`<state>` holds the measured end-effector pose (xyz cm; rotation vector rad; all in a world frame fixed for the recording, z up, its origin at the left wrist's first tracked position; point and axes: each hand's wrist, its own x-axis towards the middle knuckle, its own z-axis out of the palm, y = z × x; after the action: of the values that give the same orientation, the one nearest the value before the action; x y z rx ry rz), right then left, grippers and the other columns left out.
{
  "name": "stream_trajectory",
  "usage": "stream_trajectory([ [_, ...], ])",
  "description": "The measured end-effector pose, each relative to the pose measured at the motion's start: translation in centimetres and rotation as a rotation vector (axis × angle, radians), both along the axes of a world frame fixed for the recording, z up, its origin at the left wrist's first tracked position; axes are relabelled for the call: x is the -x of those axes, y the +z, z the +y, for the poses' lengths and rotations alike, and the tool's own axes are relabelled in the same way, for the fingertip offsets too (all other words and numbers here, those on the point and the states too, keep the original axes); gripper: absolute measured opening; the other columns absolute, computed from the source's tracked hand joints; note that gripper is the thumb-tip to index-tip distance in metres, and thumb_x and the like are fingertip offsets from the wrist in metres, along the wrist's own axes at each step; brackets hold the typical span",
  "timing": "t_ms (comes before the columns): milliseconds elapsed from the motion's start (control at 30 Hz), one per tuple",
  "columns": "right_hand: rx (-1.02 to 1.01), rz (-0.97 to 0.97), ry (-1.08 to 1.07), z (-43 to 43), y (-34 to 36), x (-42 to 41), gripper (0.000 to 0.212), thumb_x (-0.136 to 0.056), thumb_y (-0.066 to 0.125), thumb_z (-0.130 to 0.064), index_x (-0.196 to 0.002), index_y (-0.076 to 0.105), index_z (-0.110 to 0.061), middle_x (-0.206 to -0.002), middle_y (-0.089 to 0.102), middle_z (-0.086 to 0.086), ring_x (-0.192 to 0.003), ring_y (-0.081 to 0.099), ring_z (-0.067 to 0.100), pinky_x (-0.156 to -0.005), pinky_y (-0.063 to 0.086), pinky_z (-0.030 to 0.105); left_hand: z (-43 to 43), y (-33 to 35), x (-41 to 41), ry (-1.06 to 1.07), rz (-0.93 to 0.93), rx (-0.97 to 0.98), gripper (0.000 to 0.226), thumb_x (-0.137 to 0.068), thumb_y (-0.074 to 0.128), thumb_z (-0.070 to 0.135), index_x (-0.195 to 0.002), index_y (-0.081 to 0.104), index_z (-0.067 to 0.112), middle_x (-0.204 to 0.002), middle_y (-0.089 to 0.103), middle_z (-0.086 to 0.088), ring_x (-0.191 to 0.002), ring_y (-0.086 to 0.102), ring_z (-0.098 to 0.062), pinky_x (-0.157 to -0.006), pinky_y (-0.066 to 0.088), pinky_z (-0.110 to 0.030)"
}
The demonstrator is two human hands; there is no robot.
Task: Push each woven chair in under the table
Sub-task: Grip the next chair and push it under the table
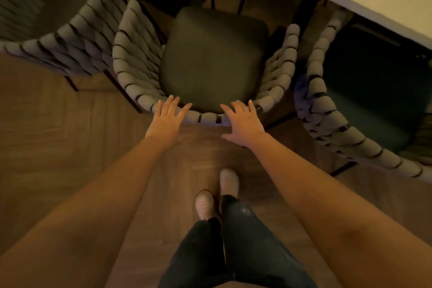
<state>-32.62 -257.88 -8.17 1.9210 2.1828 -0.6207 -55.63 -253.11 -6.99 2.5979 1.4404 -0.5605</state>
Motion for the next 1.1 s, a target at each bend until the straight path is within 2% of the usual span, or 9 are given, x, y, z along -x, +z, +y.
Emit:
stream_trajectory([
  [167,0.162,0.005,-0.037,3.4,-1.6,1.5,0.080,-0.089,0.063,-0.035,-0.153,0.017,-0.025,-0.136,0.053,0.007,-0.125,0.051,0.030,-0.115,0.022,0.055,4.2,-1.5,1.8,-0.023,0.069,0.031,0.096,-0.090,0.062,0.030,-0.154,-0.009,0.023,-0.153,0.027,-0.013,-0.146,0.014,-0.035,-0.117,0.010,-0.051],
  [267,0.245,-0.085,0.000,4.5,-1.8,2.7,0.052,-0.092,0.056,-0.031,-0.141,0.039,-0.026,-0.124,0.057,0.007,-0.114,0.056,0.031,-0.110,0.031,0.057,6.4,-2.2,2.4,-0.091,0.139,0.107,0.102,-0.086,0.067,0.037,-0.154,-0.008,0.022,-0.149,0.036,-0.010,-0.142,0.024,-0.033,-0.116,0.013,-0.052],
  [367,0.331,-0.155,-0.041,5.4,-1.7,3.7,0.033,-0.092,0.051,-0.029,-0.125,0.054,-0.024,-0.114,0.060,0.007,-0.109,0.056,0.031,-0.109,0.029,0.059,8.4,-2.7,3.3,-0.139,0.160,0.170,0.092,-0.087,0.066,0.038,-0.154,0.005,0.024,-0.147,0.042,-0.006,-0.136,0.036,-0.029,-0.114,0.020,-0.050],
  [433,0.409,-0.184,-0.082,6.4,-1.7,4.4,0.029,-0.092,0.049,-0.028,-0.120,0.058,-0.023,-0.110,0.062,0.006,-0.108,0.056,0.030,-0.111,0.024,0.062,10.3,-3.4,4.0,-0.201,0.121,0.189,0.076,-0.087,0.061,0.041,-0.151,0.020,0.028,-0.141,0.048,-0.003,-0.127,0.047,-0.026,-0.105,0.036,-0.045],
  [533,0.465,-0.215,-0.087,6.8,-1.9,4.7,0.032,-0.093,0.048,-0.028,-0.123,0.056,-0.022,-0.114,0.061,0.007,-0.113,0.053,0.031,-0.112,0.016,0.066,11.7,-3.9,4.7,-0.365,0.037,0.225,0.061,-0.089,0.052,0.043,-0.145,0.030,0.038,-0.133,0.056,0.002,-0.114,0.057,-0.022,-0.085,0.050,-0.037],
  [633,0.468,-0.240,-0.105,7.1,-2.2,5.0,0.042,-0.092,0.049,-0.031,-0.133,0.049,-0.025,-0.123,0.058,0.007,-0.121,0.048,0.030,-0.112,0.012,0.068,12.8,-4.1,5.1,-0.506,0.000,0.259,0.060,-0.089,0.051,0.042,-0.146,0.031,0.039,-0.130,0.059,0.005,-0.109,0.060,-0.020,-0.077,0.052,-0.032],
  [800,0.494,-0.281,-0.115,7.9,-2.3,5.5,0.049,-0.093,0.048,-0.040,-0.141,0.040,-0.036,-0.130,0.055,0.004,-0.125,0.046,0.028,-0.113,0.012,0.064,14.6,-4.2,5.5,-0.589,-0.053,0.299,0.059,-0.090,0.051,0.041,-0.146,0.035,0.033,-0.125,0.063,0.002,-0.104,0.063,-0.022,-0.077,0.050,-0.034],
  [1000,0.455,-0.274,-0.122,7.5,-1.9,5.4,0.047,-0.095,0.045,-0.035,-0.142,0.041,-0.032,-0.121,0.059,0.004,-0.118,0.050,0.027,-0.112,0.013,0.064,14.9,-5.3,5.9,-0.619,-0.093,0.321,0.059,-0.091,0.050,0.039,-0.147,0.034,0.030,-0.113,0.066,0.001,-0.094,0.062,-0.019,-0.074,0.048,-0.030],
  [1100,0.415,-0.226,-0.132,7.9,-1.9,5.7,0.044,-0.094,0.046,-0.037,-0.138,0.046,-0.032,-0.118,0.060,0.003,-0.117,0.051,0.026,-0.113,0.014,0.063,15.8,-5.2,6.2,-0.641,-0.086,0.304,0.060,-0.091,0.050,0.038,-0.148,0.032,0.029,-0.117,0.065,0.001,-0.096,0.062,-0.019,-0.072,0.043,-0.028],
])
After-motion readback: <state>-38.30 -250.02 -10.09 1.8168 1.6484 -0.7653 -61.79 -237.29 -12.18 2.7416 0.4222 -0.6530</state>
